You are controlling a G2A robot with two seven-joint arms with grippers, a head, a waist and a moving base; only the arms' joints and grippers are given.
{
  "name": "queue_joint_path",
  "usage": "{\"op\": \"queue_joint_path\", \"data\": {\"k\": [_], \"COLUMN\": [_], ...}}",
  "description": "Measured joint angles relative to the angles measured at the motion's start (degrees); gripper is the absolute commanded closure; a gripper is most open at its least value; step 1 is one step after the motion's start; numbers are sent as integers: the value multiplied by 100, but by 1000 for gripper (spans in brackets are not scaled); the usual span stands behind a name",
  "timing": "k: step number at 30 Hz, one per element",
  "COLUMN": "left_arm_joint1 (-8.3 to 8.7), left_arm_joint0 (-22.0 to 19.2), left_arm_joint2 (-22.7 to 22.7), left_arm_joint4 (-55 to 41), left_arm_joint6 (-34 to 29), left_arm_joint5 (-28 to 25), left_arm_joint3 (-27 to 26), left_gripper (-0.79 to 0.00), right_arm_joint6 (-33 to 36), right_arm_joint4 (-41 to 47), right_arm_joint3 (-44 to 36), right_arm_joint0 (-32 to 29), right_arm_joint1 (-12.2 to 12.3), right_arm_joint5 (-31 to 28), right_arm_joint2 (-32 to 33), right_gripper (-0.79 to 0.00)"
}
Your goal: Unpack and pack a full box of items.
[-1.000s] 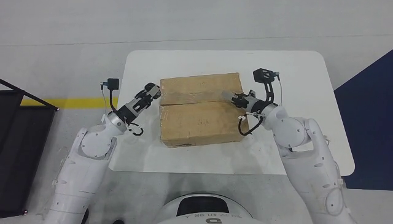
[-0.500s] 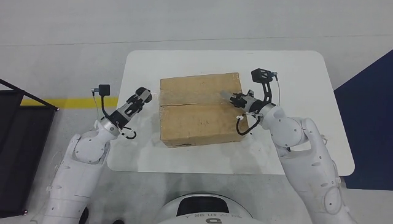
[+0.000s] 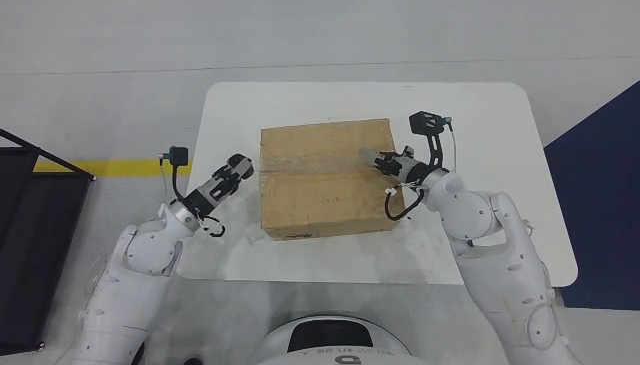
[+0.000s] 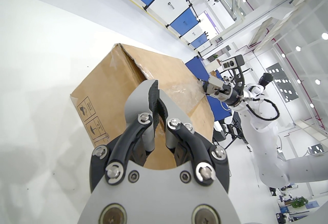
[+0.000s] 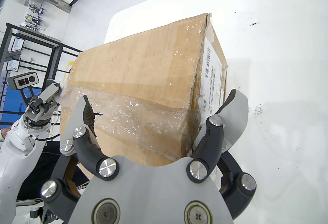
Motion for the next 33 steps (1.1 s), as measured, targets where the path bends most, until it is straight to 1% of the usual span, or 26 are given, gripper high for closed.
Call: {"op": "queue_joint_path", "data": {"k": [5, 11, 17, 24, 33], "left_arm_joint1": [12, 17, 29, 30, 30], "left_arm_joint0": [56, 35, 15, -30, -91], "left_arm_joint2": [21, 95, 92, 223, 299], "left_arm_joint4": [200, 255, 507, 890, 1003], "left_arm_joint6": [38, 16, 106, 131, 238], "left_arm_joint5": [-175, -254, -184, -81, 10], "left_arm_joint3": [142, 278, 287, 308, 331], "left_gripper": [0, 0, 0, 0, 0], "right_arm_joint6": [0, 0, 0, 0, -37], "right_arm_joint4": [0, 0, 0, 0, 36], "right_arm_joint3": [0, 0, 0, 0, -4], "right_arm_joint0": [0, 0, 0, 0, -11], "right_arm_joint1": [0, 0, 0, 0, -3], "right_arm_joint5": [0, 0, 0, 0, -13], "right_arm_joint2": [0, 0, 0, 0, 16], "right_gripper": [-785, -785, -785, -785, -785]}}
